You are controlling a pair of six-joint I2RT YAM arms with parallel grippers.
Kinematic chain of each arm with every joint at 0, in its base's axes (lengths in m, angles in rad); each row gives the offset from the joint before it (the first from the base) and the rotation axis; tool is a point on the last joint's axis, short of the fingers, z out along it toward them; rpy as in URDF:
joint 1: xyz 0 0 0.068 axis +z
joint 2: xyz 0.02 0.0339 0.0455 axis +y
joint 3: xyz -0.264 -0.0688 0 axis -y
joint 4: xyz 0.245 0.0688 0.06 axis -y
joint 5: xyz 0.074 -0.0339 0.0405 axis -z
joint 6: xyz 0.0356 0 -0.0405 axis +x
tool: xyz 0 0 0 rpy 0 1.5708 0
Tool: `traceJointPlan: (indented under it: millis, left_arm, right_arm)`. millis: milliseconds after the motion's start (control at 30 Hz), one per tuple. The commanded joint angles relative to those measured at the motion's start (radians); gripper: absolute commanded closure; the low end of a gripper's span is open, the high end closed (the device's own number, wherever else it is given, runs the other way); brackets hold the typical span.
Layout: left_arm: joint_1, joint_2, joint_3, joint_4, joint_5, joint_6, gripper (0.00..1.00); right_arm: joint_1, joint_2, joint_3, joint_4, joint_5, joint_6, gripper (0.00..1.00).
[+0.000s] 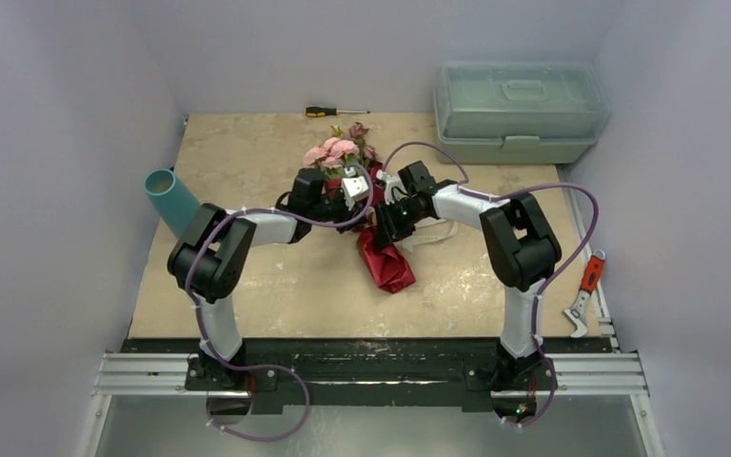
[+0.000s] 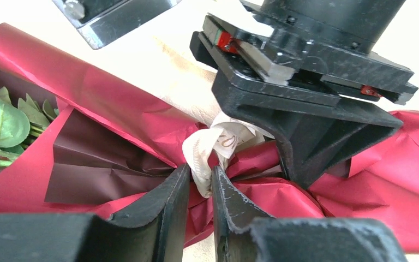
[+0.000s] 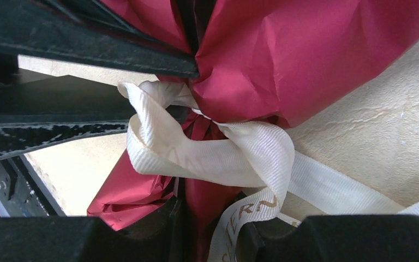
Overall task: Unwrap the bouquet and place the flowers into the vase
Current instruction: Untie the ribbon from the wrapping paper.
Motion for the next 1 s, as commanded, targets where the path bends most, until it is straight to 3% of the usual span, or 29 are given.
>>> traceJointPlan:
  millis: [0, 233, 367, 500, 800, 967]
  left_arm:
    - [-0.019, -0.085, -0.008, 0.005, 0.031, 0.083, 0.81]
    - [-0.036, -0.028, 0.023, -0.007, 0.041, 0.094, 0.77]
    - [-0.034, 0.005, 0.040, -0.006, 0.025, 0.066, 0.85]
    - [-0.033, -0.009, 0.046, -0.018, 0.011, 0.024, 1.00]
    - [-0.018, -0.107, 0.146, 0.019, 0.005, -0.377, 1.00]
    - [-0.001, -0.076, 0.083, -0.008, -0.025, -0.364, 1.00]
  right_arm:
    - [-0.007, 0.055, -0.033, -0.123, 0.086, -0.050, 0.64]
    - [-0.007, 0.066, -0.016, -0.127, 0.084, -0.049, 0.64]
    - [-0.008, 0.063, -0.018, -0.124, 0.087, -0.044, 0.64]
    - [-0.012, 0.065, -0.018, -0.122, 0.089, -0.041, 0.64]
    - [-0.014, 0.069, -0.024, -0.120, 0.104, -0.036, 0.64]
    - [-0.015, 0.077, -0.021, -0.119, 0.100, -0.035, 0.64]
